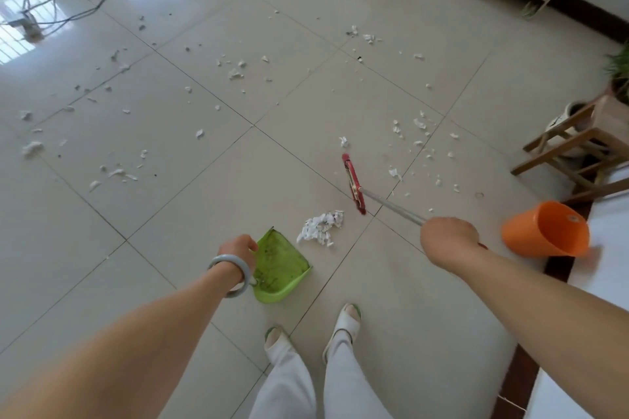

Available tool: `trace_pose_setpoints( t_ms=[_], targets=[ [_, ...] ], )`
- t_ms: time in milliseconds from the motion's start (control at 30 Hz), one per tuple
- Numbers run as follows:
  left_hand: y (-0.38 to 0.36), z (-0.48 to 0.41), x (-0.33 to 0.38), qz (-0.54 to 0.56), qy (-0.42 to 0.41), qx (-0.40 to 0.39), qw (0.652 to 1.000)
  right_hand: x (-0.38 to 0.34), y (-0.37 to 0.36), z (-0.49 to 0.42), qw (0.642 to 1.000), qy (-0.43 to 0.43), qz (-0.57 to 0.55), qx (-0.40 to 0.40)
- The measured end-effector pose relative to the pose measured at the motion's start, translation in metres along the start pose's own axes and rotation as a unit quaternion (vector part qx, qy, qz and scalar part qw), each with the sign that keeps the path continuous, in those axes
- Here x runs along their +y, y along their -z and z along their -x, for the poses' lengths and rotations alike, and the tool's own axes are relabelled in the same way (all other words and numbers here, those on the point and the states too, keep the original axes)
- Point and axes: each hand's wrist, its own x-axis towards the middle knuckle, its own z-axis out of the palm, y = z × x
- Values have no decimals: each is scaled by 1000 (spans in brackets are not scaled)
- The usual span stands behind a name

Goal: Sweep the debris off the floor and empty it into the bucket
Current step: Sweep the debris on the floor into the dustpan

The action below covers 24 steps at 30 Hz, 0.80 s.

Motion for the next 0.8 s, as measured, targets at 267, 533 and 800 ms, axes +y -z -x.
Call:
trace_pose_setpoints(
  t_ms=[267,533,800],
  targets=[
    [-9,-14,11,17,28,-18,999,-26,10,-29,985,7,169,-24],
    [-26,-24,34,30,48,-12,998,-20,-2,-46,942,48,-156,-292],
    [-42,-30,58,11,71,-18,997,-16,1,-63,949,15,-231,-215]
  ],
)
